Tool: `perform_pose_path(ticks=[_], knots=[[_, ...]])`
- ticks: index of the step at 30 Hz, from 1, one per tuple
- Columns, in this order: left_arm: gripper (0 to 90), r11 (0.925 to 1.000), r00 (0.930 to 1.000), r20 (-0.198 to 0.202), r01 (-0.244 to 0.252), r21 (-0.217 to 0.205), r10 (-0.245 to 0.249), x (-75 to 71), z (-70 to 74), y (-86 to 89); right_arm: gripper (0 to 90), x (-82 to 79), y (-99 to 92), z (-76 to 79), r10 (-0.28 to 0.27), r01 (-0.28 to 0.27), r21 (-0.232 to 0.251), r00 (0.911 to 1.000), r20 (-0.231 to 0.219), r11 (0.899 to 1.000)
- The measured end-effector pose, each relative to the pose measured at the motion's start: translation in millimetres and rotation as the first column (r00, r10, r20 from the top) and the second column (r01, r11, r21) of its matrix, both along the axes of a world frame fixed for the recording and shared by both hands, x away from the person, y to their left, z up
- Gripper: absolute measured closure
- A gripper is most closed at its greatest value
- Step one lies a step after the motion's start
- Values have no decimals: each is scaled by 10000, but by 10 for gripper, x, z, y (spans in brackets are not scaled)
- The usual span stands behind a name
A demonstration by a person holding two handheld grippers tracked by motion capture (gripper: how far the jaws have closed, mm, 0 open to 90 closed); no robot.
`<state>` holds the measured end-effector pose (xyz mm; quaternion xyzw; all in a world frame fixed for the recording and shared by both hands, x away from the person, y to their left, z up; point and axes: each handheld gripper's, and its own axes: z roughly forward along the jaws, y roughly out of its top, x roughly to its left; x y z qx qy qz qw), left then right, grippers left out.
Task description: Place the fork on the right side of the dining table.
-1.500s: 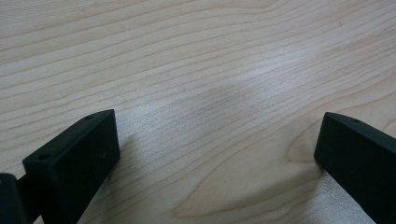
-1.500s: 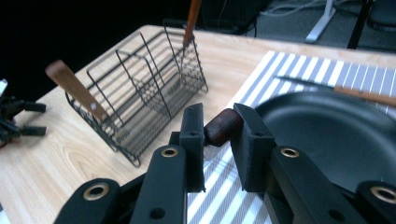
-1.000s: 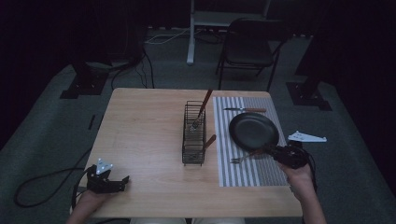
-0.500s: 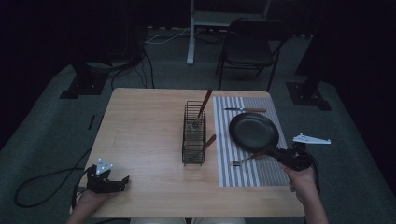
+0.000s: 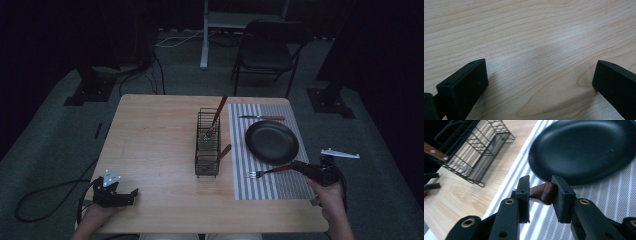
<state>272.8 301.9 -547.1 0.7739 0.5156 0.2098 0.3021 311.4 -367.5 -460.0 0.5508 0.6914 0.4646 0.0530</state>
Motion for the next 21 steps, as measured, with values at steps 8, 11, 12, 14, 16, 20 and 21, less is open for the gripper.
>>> perform_pose_path(ticks=[8,11,12,14,16,20,21], knots=[[0,10000,10000,1,-2,-2,2,0,0,0,640,45,-147,-277,-362,375,172,9967,-733,9991],[0,10000,10000,7,-1,2,1,0,0,0,620,66,-184,-353,-421,444,227,9948,-931,9988],[0,10000,10000,4,-4,-5,4,0,0,0,610,73,-198,-385,-446,473,256,9940,-995,9986],[0,10000,10000,3,3,6,-3,0,0,0,602,77,-207,-403,-477,504,241,9936,-1026,9984],[0,10000,10000,1,-1,-1,1,0,0,0,573,100,-237,-479,-572,603,230,9912,-1195,9979],[0,10000,10000,4,-3,-3,3,0,0,0,504,145,-252,-569,-857,844,-151,9863,-1411,9963],[0,10000,10000,1,1,0,-1,0,0,0,494,156,-253,-584,-919,888,-277,9855,-1430,9957]])
